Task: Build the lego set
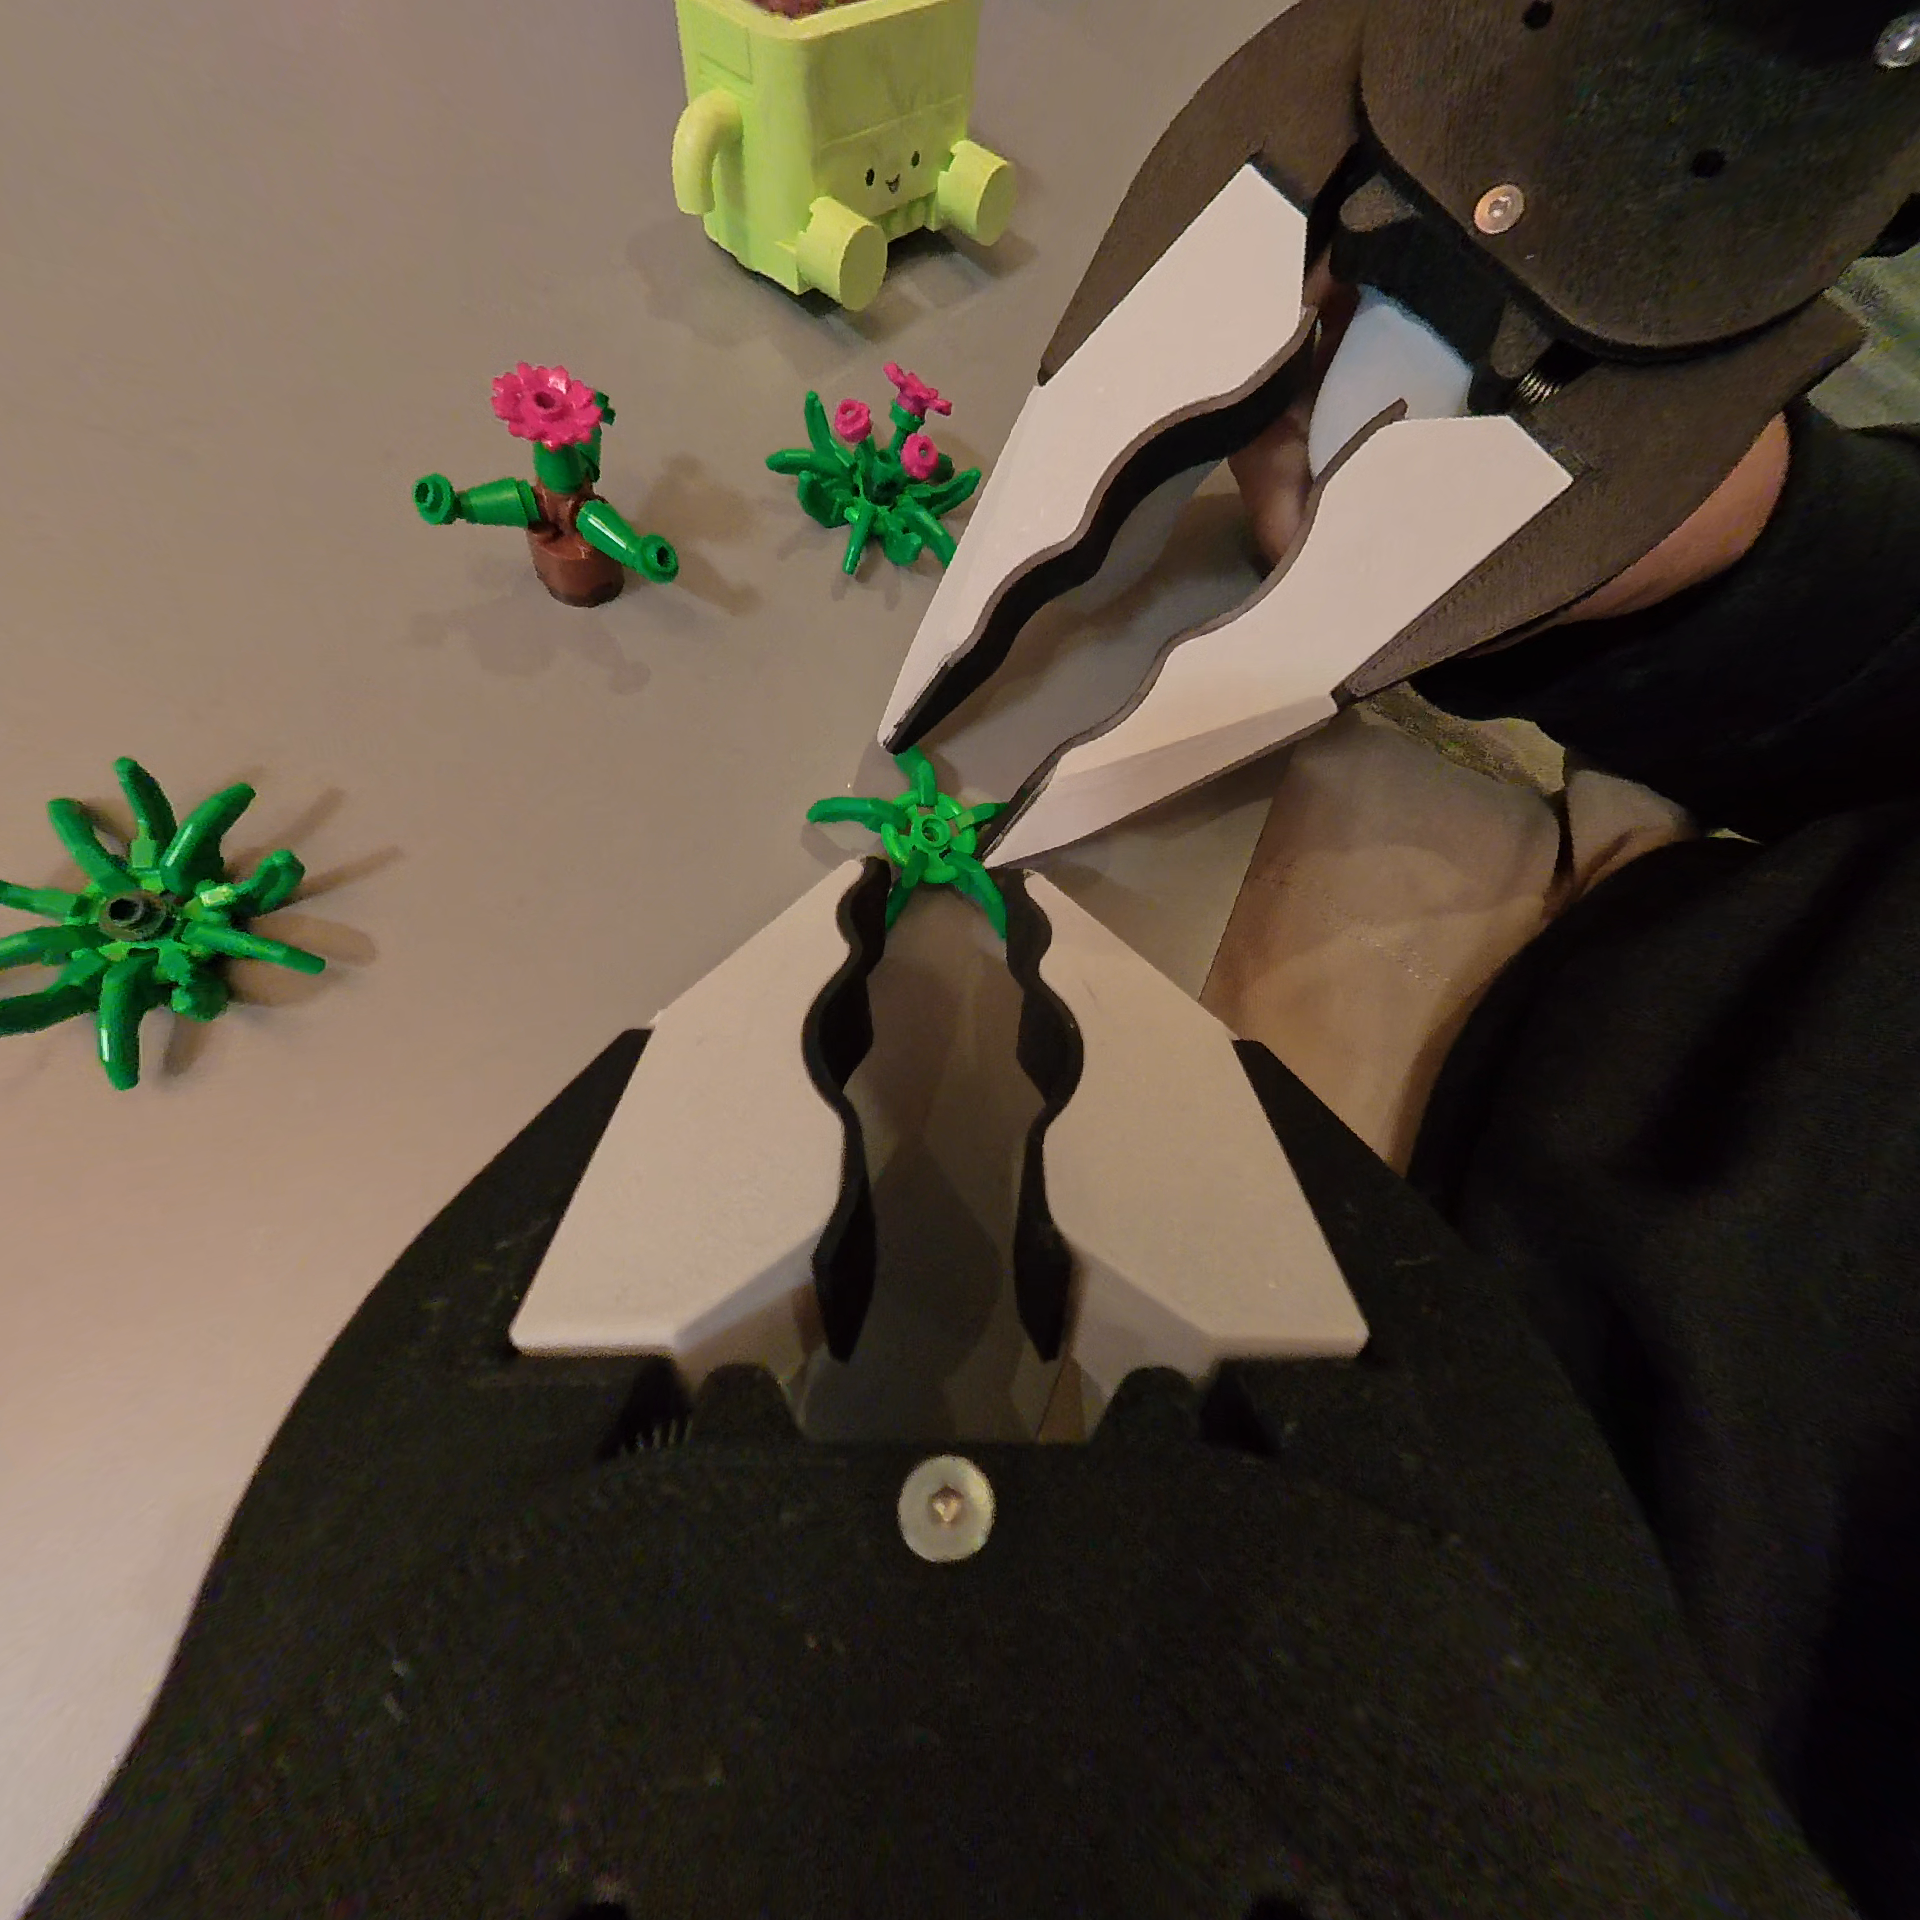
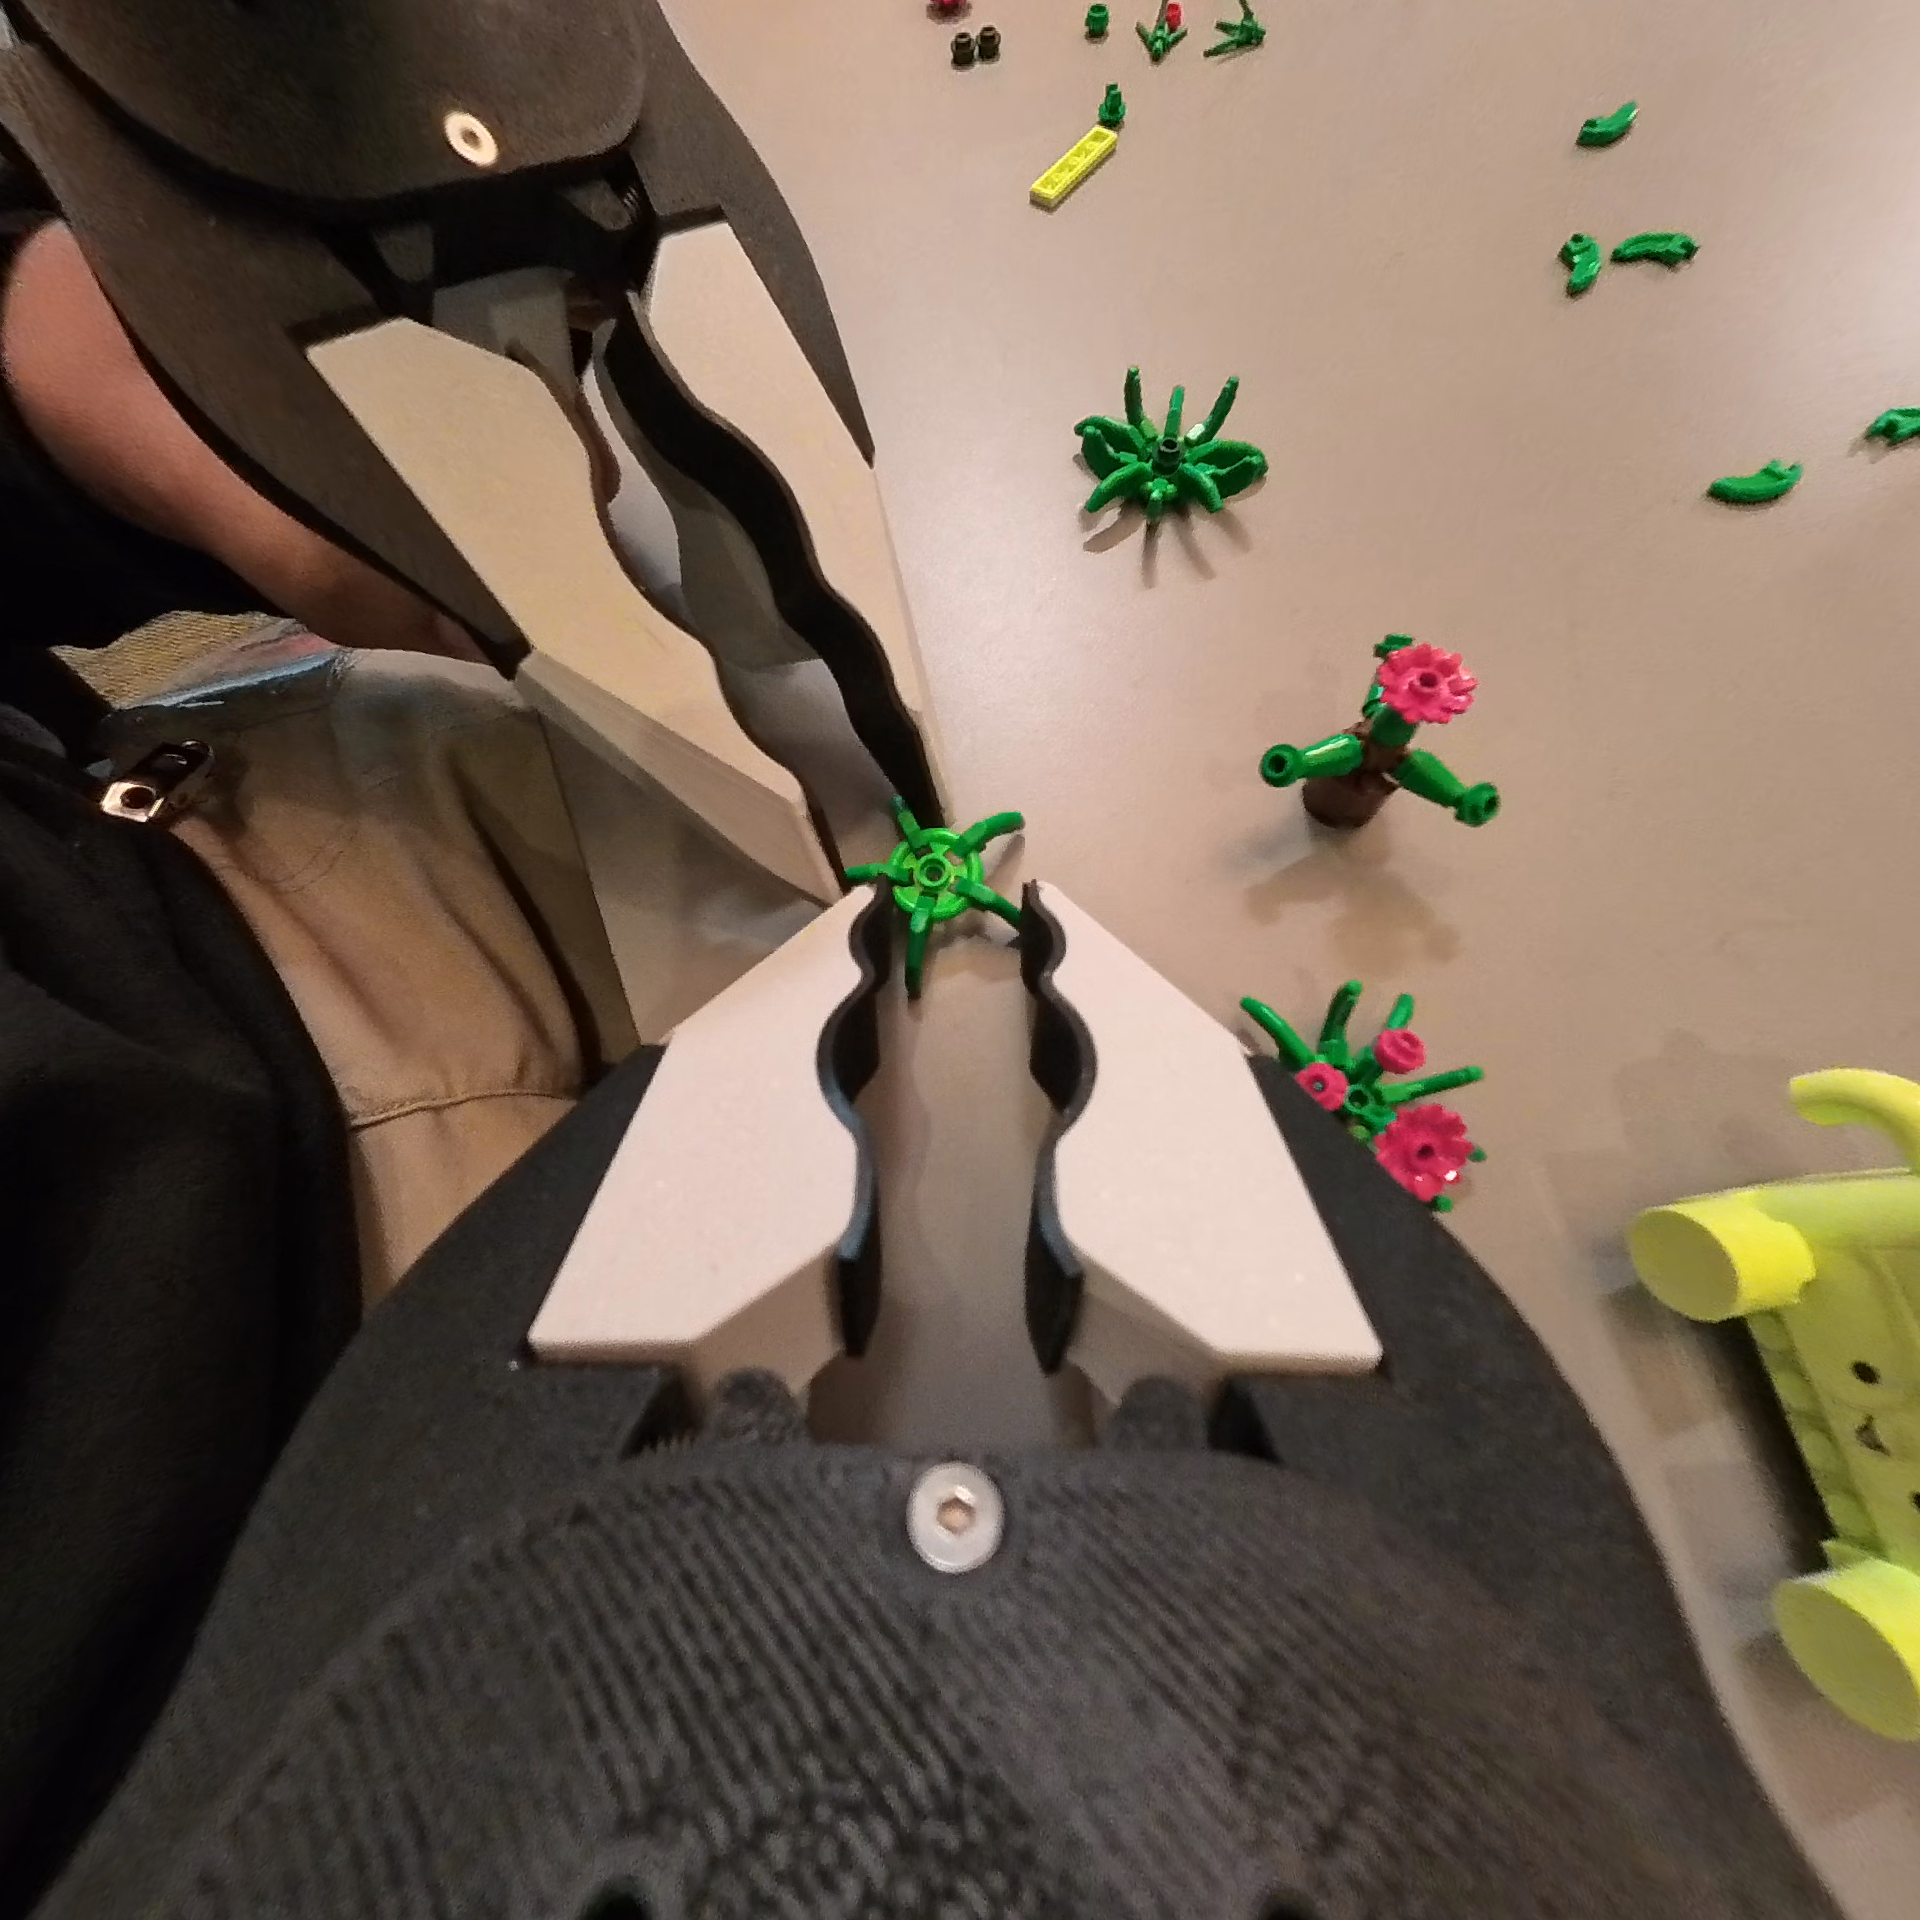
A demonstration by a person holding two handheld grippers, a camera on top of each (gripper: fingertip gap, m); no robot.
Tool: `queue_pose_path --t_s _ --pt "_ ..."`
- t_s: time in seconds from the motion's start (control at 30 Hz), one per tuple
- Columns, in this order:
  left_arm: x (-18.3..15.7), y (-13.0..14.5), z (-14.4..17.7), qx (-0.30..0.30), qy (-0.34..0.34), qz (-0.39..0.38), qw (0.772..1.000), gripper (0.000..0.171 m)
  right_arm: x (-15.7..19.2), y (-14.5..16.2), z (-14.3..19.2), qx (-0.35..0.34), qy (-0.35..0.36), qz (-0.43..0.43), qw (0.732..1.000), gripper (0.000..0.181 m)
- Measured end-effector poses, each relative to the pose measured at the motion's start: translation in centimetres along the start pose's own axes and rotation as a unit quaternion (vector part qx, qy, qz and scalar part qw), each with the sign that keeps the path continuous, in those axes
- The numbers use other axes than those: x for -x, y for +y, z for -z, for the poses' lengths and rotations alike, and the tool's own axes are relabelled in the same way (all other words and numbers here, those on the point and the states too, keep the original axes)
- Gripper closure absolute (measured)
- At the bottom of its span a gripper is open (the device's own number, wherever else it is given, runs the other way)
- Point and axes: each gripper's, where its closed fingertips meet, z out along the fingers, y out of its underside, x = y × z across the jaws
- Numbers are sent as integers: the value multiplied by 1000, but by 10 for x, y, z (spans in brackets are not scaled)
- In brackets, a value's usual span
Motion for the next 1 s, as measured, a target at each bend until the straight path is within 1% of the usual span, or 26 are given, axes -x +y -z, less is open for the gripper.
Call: queue_pose_path --t_s 0.33,0.43,0.6,0.67,0.83,0.9,1.0 --pt "1 2 -2 9 -12 -11 1000 150 0 2 -2 6 -4 -7 1000 159" --pt "-2 2 -1 7 1 -7 1000 150 0 0 0 0 -12 -16 1000 161" --pt "-7 -1 2 -9 23 -6 1000 147 -8 -17 16 -73 -13 -44 996 161" --pt "-8 -3 4 -16 29 -8 999 146 -7 -20 19 -86 -22 -44 995 161" --pt "-12 -4 5 -19 28 -31 999 142 -1 -17 10 -62 -9 -2 998 168" --pt "-10 -1 4 -6 10 -51 999 142 0 -18 7 -56 1 15 998 172" --pt "-9 3 1 9 -11 -76 997 144 0 -19 4 -52 -3 13 999 179"
